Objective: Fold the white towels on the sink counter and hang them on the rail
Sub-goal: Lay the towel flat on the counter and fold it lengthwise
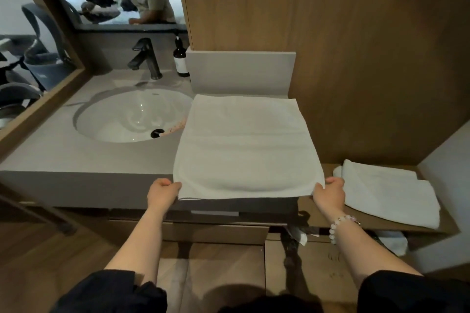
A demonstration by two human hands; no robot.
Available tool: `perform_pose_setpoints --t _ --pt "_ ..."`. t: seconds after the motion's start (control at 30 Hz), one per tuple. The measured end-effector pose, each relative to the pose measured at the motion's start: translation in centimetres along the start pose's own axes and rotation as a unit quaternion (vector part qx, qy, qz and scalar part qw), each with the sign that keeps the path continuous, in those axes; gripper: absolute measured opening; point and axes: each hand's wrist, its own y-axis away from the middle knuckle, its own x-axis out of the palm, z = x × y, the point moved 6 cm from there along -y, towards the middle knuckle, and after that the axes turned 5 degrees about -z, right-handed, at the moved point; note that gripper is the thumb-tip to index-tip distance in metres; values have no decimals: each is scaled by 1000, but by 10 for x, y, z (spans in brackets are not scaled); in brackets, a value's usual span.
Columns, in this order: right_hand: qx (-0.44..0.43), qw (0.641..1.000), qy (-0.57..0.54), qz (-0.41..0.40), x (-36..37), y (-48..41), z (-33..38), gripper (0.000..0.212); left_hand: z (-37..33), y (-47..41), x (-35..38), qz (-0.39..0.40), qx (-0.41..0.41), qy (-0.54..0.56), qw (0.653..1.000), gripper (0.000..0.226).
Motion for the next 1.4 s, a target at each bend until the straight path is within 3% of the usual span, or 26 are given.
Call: perform_pose_setpoints --t 0.1,0.27,0.33,0.43,0.5,0.57,0.63,0.73,0.8,0.9,1.03,1.17,1.4 --pt "-34 999 8 -2 -1 1 1 11 2 5 3 50 5 29 998 8" --pt "7 995 -99 9 -6 -4 3 33 -2 8 1 131 -35 90 987 25" --pt "56 985 -164 3 -9 -7 7 30 -9 6 0 152 -74 143 975 24" --pt "108 962 -251 4 -13 -8 20 9 -28 5 0 158 -108 263 946 17" --pt "119 947 -298 24 -14 -11 34 16 -46 8 2 173 -110 367 907 17" --pt "120 942 -309 47 -15 -16 49 27 -58 6 7 199 -95 418 881 41" --pt "105 947 -298 59 -15 -22 62 34 -64 -1 11 198 -53 348 915 58" --pt "55 961 -264 61 -14 -29 72 24 -73 -14 15 147 42 202 967 39" --pt "6 978 -199 63 -11 -34 77 7 -76 -22 18 117 69 175 975 29" --pt "-34 987 -148 50 -7 -49 86 16 -82 -35 20 55 87 137 985 11" --pt "-98 993 -64 5 -1 -71 103 16 -97 -49 22 -18 102 69 992 17" --pt "-135 990 8 -30 7 -94 115 31 -117 -62 30 -68 137 15 988 24" --pt "-129 990 61 -5 35 -122 123 26 -132 -84 54 -69 145 -96 982 44"
